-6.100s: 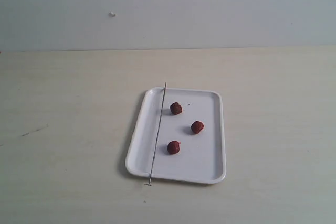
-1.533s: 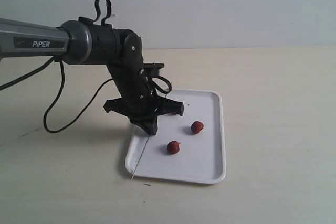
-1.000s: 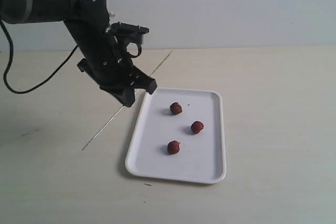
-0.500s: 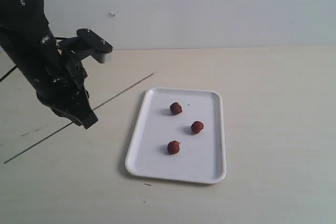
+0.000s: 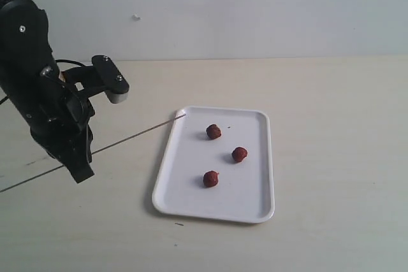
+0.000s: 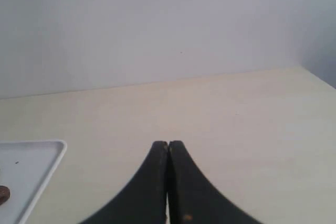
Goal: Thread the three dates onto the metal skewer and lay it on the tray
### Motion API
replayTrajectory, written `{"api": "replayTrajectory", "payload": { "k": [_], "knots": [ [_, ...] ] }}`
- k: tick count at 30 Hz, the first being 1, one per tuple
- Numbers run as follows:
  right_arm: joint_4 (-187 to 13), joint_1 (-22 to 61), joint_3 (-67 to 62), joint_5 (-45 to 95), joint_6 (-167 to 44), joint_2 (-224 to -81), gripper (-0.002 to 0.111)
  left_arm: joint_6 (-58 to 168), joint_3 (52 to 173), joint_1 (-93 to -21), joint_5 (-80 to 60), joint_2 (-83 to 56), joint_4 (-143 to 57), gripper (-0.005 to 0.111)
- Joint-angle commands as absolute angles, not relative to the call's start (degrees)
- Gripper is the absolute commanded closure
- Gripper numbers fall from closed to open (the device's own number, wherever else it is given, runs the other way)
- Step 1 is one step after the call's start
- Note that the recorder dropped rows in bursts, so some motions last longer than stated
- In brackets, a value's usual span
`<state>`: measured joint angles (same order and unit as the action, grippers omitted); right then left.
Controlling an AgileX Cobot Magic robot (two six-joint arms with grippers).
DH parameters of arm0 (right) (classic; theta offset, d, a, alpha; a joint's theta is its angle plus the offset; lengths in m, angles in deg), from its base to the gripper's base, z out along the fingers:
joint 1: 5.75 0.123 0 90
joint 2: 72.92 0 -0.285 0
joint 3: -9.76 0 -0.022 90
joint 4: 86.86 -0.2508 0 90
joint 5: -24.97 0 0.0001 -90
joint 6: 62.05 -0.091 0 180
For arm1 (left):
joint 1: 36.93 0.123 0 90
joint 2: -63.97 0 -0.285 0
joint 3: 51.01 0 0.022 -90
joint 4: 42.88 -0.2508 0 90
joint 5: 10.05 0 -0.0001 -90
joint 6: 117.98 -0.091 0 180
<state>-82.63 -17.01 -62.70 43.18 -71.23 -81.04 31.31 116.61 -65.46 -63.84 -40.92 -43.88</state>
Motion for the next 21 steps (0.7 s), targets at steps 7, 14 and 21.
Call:
{"api": "replayTrajectory", "payload": {
  "k": [7, 14, 21],
  "knots": [
    [-91.4, -17.4, -63.0, 26.8, -72.7, -80.7, 0.108, 31.3, 115.6, -65.6, -56.6, -40.7, -42.9, 0.107],
    [-102.6, -17.4, -63.0, 17.5, -82.3, -80.7, 0.108, 29.6, 114.0, -65.6, -54.6, -40.7, -42.9, 0.107],
    [-94.8, -17.4, -52.9, 21.6, -83.9, -89.2, 0.108, 18.5, 110.1, -65.6, -53.3, -40.7, -43.5, 0.107]
  ]
}}
